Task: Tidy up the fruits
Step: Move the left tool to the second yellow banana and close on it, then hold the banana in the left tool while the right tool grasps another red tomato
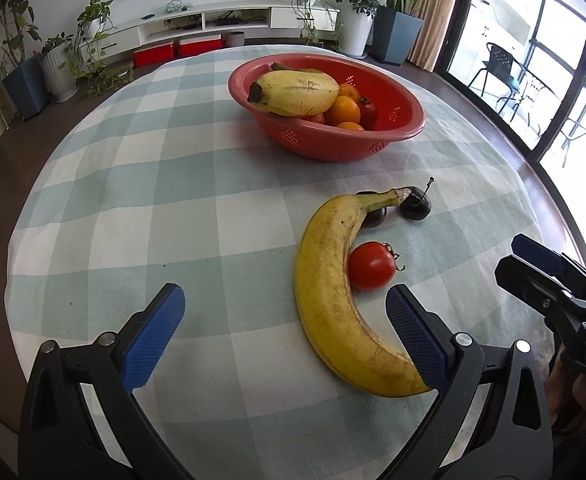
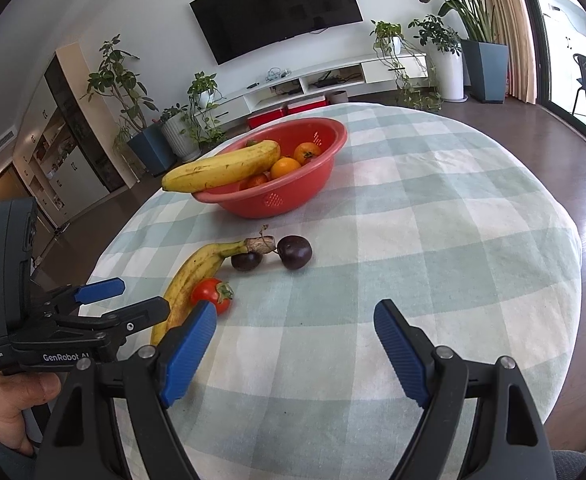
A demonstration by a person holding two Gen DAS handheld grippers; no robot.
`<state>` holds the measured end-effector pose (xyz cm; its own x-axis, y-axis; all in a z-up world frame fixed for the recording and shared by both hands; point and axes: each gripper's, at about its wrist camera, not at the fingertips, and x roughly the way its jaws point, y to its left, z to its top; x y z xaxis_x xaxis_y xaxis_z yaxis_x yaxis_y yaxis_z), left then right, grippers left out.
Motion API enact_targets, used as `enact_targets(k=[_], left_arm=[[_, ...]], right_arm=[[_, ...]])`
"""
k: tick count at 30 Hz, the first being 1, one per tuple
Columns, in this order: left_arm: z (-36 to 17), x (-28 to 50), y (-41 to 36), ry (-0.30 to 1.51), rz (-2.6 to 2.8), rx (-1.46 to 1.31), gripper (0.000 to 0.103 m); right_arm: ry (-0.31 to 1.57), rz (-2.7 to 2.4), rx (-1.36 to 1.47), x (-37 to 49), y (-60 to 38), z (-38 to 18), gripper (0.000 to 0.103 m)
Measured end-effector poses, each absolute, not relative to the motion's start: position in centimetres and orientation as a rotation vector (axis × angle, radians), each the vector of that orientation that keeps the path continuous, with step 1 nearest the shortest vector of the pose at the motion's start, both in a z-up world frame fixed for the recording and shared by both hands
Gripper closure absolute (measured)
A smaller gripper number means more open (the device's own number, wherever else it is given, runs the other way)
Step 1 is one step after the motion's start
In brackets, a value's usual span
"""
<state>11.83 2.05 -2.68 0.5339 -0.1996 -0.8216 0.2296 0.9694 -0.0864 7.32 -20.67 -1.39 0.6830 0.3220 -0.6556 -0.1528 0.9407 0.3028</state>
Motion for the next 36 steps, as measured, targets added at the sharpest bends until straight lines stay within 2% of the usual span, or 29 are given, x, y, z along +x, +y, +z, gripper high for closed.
enact_targets(k=[2,9,18,20,29,34,36], left_arm=[[-2.7,11.9,2.2,0.98,-0.261,0.04,0.007],[-3.5,12.2,2.2,1.007,-0.257,0.077,0.013],[-4.2,13.2,1.8,1.016,-0.264,0.112,0.014],[-4.2,13.5,1.7,1.019,-0.28,0.106,0.025],[-4.9,14.3,-0.1,1.053,-0.318,0.128,0.054],[-5.4,14.7,-1.2,1.072,-0.33,0.147,0.067],[-5.5,14.7,-1.7,1.072,-0.322,0.172,0.067]], right_arm=[[0.773,0.271,0.235,7.3,-20.7,-1.3,0.019],[0.773,0.277,0.234,7.0,-20.8,-1.2,0.019],[0.767,0.272,0.235,6.9,-20.8,-1.1,0.019],[0.765,0.271,0.234,6.9,-20.8,-1.0,0.019],[0.762,0.273,0.232,6.9,-20.8,-0.9,0.019],[0.766,0.274,0.228,6.9,-20.8,-0.9,0.02],[0.765,0.275,0.229,6.9,-20.8,-0.8,0.02]])
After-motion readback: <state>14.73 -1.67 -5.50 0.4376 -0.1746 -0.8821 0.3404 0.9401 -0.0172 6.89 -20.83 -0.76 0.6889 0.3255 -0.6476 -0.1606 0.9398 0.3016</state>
